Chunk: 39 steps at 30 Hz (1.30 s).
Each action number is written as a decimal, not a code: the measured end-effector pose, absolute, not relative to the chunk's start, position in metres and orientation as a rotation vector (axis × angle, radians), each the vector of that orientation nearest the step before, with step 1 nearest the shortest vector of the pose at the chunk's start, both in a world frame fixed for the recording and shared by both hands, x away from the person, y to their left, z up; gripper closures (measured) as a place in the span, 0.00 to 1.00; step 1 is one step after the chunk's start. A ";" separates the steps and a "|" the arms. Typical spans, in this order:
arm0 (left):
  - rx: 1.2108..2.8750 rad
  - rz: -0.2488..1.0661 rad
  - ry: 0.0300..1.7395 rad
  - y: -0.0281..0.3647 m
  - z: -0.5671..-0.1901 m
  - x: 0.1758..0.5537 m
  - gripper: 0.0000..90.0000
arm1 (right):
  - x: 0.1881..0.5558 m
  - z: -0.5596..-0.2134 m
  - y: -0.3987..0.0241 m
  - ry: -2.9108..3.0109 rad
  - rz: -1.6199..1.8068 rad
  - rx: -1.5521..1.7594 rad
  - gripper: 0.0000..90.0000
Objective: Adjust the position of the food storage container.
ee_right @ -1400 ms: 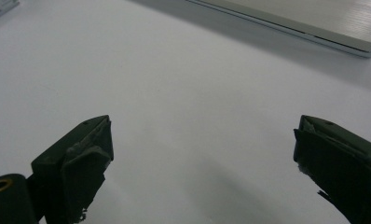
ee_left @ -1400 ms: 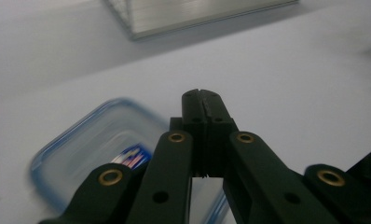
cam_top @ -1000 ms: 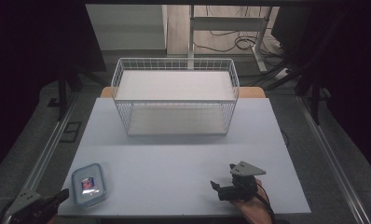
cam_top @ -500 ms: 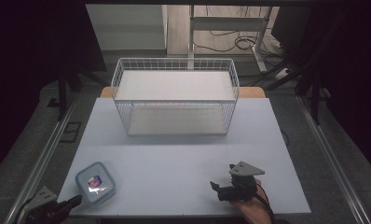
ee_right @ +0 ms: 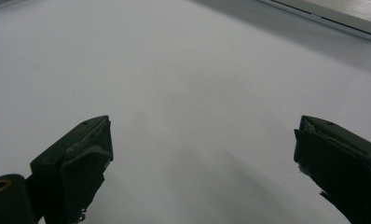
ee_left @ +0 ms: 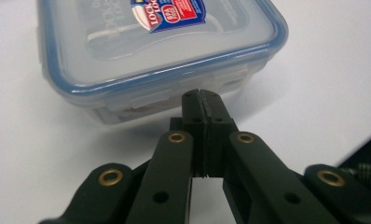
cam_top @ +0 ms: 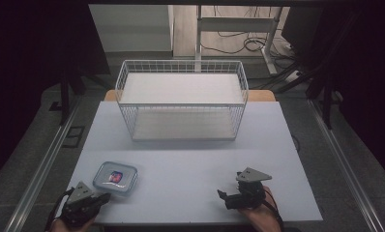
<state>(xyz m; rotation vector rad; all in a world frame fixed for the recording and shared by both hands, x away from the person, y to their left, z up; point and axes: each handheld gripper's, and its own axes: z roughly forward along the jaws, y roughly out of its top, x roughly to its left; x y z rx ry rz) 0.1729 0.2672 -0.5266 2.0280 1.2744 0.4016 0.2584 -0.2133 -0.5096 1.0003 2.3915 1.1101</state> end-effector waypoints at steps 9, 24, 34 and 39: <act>1.869 0.520 1.379 0.307 -0.511 0.167 1.00 | 0.259 -0.510 -0.214 2.398 1.107 0.996 0.06; 1.896 0.484 1.403 0.302 -0.522 0.218 1.00 | 0.259 -0.510 -0.215 2.408 1.099 0.994 0.08; 1.947 0.424 1.293 0.255 -0.519 0.227 1.00 | 0.260 -0.510 -0.216 2.404 1.086 0.998 0.08; 1.968 0.416 1.235 0.232 -0.516 0.231 1.00 | 0.259 -0.510 -0.217 2.403 1.093 0.990 0.08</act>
